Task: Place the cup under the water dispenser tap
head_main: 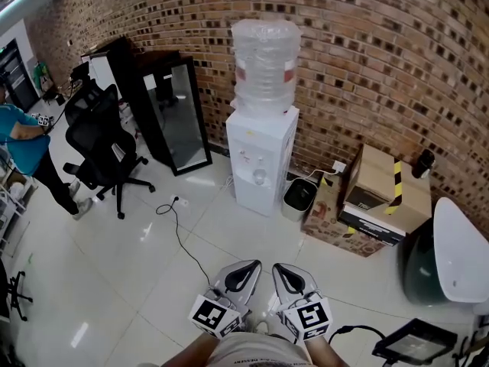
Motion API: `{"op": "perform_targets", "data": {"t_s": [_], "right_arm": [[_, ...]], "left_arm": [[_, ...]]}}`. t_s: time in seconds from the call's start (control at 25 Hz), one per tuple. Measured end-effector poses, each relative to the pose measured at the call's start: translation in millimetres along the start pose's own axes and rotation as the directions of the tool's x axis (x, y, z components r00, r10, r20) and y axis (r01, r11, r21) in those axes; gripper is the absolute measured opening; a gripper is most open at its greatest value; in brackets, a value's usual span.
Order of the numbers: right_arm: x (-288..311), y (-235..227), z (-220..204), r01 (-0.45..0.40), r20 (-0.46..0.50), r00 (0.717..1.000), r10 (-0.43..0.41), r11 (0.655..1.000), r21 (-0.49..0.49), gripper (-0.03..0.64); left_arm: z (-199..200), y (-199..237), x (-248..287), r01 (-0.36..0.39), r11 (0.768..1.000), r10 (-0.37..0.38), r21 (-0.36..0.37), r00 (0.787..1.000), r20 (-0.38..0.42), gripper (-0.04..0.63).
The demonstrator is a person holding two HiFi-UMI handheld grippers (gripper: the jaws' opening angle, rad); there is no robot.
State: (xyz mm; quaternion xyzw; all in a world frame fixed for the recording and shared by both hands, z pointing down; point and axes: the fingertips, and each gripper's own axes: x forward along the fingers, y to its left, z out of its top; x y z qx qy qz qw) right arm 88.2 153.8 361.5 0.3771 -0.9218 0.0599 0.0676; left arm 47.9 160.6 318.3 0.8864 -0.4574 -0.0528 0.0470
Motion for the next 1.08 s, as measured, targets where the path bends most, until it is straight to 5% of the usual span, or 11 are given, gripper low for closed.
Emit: {"op": "perform_targets", "data": {"t_s": [0.28, 1.08], "right_arm": [[7, 17, 4, -0.011, -0.012, 1.0, 0.01, 1.0, -0.02, 0.005], [9, 51, -2, 0.025, -0.034, 0.999, -0.025, 1.0, -0.02, 0.005]], "left_arm": [[5, 21, -31, -0.054, 0.998, 0.054, -0.014, 0.999, 0.001, -0.008], [3, 21, -59, 0.006, 1.0, -0.007, -0.026, 1.0, -0.012, -0.008]]}}
